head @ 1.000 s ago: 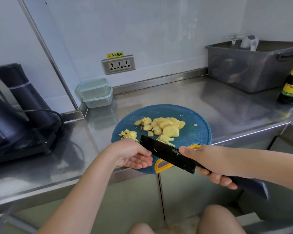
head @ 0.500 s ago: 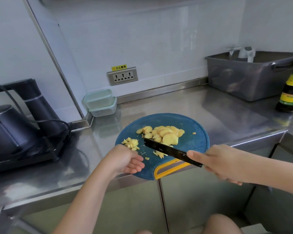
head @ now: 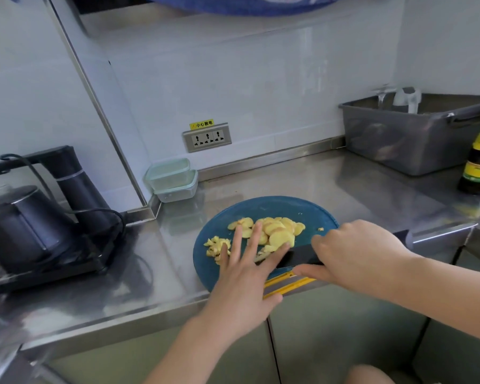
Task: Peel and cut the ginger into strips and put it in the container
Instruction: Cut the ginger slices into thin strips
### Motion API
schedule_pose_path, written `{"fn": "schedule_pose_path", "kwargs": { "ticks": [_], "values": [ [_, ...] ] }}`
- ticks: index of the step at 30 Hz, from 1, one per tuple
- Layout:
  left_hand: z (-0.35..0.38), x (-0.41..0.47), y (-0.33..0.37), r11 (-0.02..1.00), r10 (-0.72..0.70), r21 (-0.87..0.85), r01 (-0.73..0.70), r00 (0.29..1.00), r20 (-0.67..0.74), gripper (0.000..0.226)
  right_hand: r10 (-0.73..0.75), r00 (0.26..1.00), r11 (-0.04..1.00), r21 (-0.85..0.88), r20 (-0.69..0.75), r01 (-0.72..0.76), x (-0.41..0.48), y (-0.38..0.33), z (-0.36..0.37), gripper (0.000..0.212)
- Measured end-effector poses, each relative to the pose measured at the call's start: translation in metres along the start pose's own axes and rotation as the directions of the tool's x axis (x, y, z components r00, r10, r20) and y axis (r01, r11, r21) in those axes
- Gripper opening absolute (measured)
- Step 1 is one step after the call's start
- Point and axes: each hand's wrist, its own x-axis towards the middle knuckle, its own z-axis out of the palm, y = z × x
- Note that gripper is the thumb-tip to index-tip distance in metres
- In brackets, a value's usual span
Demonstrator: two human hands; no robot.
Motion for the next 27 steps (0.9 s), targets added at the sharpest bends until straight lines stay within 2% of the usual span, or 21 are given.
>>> {"fn": "schedule_pose_path", "kwargs": {
  "ticks": [4,7,10,13,16,18,21,24,27],
  "values": [
    [0.008,0.004,-0.009,0.997,-0.079,-0.017,0.079,0.997,0.012,0.075,0.001,0.999,0.999,-0.045,-0.032,-0.002,0.000,0.008,0.001,0.061],
    [0.013,0.003,-0.021,0.989,-0.146,-0.012,0.147,0.989,0.026,0.080,0.005,0.999,0.998,-0.056,-0.044,-0.008,-0.003,0.016,0.004,0.063],
    [0.018,-0.001,-0.033,0.981,-0.192,-0.002,0.192,0.981,0.015,0.094,0.030,0.998,0.998,-0.062,-0.052,-0.033,-0.010,0.024,0.005,0.064],
    [0.023,-0.006,-0.044,0.975,-0.222,-0.025,0.222,0.975,0.013,0.110,0.127,0.988,0.992,-0.015,-0.089,-0.129,-0.017,0.036,0.005,0.062],
    [0.022,-0.005,-0.048,0.962,-0.248,-0.130,0.241,0.968,-0.035,0.096,0.233,0.962,0.972,0.006,-0.143,-0.234,-0.016,0.052,0.009,0.062],
    [0.019,0.001,-0.044,0.956,-0.257,-0.167,0.241,0.963,-0.084,0.078,0.287,0.951,0.958,0.048,-0.118,-0.283,-0.011,0.061,0.018,0.071],
    [0.016,0.013,-0.033,0.964,-0.195,-0.215,0.159,0.968,-0.156,0.058,0.350,0.934,0.927,0.166,-0.070,-0.335,-0.001,0.064,0.038,0.078],
    [0.019,0.024,-0.022,0.963,-0.062,-0.270,0.003,0.976,-0.208,0.050,0.403,0.915,0.883,0.279,-0.035,-0.378,0.009,0.060,0.057,0.072],
    [0.024,0.035,-0.014,0.957,-0.004,-0.281,-0.067,0.970,-0.244,0.050,0.452,0.891,0.833,0.372,-0.031,-0.410,0.017,0.053,0.070,0.069]
  ]
}}
